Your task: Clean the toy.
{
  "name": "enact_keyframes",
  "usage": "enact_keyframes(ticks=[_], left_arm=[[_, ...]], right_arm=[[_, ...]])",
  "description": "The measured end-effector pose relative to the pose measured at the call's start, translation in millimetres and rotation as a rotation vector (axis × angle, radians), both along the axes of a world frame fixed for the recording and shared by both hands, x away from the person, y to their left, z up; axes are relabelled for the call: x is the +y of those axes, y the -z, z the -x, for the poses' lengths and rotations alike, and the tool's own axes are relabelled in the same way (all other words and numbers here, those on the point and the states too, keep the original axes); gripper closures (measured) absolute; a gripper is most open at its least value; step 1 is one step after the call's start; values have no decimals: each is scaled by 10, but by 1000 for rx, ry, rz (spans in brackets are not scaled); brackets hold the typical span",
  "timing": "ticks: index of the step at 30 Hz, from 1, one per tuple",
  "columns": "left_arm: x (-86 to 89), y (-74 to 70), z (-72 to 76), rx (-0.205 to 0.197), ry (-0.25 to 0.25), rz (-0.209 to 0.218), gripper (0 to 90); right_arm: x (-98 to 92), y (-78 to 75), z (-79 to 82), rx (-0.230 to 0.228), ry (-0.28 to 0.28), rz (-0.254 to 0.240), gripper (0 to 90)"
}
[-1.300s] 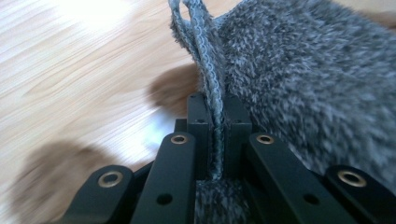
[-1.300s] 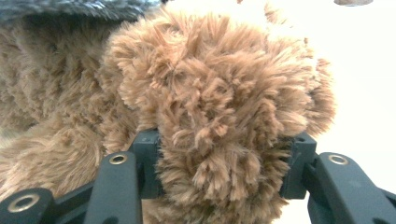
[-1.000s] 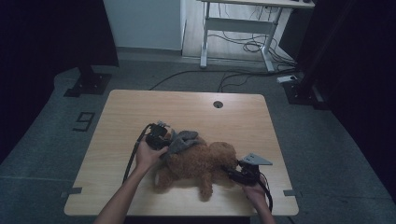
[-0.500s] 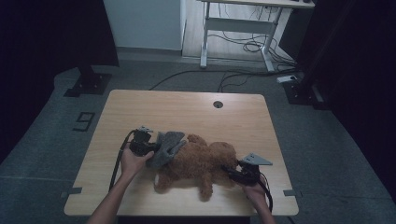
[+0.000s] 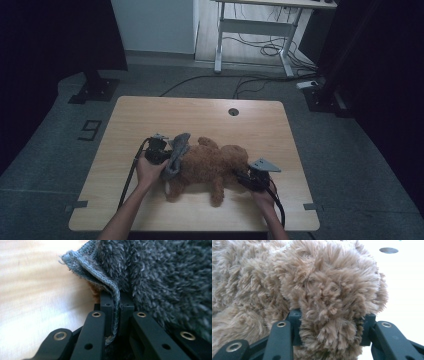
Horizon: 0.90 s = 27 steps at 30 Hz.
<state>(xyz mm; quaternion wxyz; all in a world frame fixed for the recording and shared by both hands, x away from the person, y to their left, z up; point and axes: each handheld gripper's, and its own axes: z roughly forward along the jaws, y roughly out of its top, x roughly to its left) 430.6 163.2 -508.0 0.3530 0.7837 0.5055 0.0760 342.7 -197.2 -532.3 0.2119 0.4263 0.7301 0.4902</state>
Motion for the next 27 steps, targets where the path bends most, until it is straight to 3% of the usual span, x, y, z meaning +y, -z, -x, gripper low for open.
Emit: enact_keyframes(ticks=[4,5,10,11,14,18,20,23,26,27], left_arm=[[32,-20,-175,10,-19,25,846],[65,-55,-203,8,-21,49,846],[112,-316,-169,-31,24,162,844],[83,-370,-159,-42,36,168,843],[-153,-591,-141,-98,78,149,841],[-457,-708,-206,-112,115,133,839],[-600,-672,-249,-89,124,103,837],[-727,-510,-255,-48,137,58,837],[-694,-448,-184,-56,135,77,839],[-680,-437,-124,-78,134,73,839]], right_arm=[[36,7,-169,-9,29,1,529],[40,8,-206,-10,29,1,529],[35,-8,-261,-26,-3,23,528],[36,-10,-250,-30,-11,29,526],[32,-5,-205,-43,-23,49,519],[8,39,-133,-62,-39,55,511],[-17,68,-101,-70,-46,56,507],[-54,93,-73,-70,-58,53,496],[-82,96,-50,-62,-72,47,459],[-88,97,-46,-60,-77,45,448]])
